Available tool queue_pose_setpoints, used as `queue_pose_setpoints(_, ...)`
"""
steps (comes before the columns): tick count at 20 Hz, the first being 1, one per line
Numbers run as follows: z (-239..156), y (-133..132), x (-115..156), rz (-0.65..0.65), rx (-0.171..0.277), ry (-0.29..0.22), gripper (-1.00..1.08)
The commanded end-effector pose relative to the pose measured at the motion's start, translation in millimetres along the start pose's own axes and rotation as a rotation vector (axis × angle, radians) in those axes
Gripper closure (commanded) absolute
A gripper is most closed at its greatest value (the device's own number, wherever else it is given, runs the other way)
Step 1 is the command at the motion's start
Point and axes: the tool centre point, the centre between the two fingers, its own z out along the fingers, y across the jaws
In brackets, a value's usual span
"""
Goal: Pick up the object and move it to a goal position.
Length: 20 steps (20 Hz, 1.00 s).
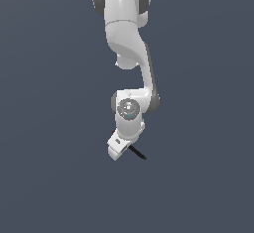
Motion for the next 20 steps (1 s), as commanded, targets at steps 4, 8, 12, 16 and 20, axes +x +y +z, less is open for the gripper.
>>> queue_pose_setpoints(4,-8.5,-29.4,9.1,-0.001,0.0,0.0,1.08)
queue_pose_setpoints(8,-18.3,-64.4,19.5,0.0,-0.001,0.0,1.08)
queue_pose_setpoints(12,-29.1,-102.7,31.4,0.0,-0.001,0.0,1.08)
queue_pose_setpoints(16,-38.8,-136.9,42.6,0.001,-0.001,-0.001,1.08)
queue_pose_setpoints(20,-46.3,-163.1,51.7,0.002,-0.001,-0.001,1.08)
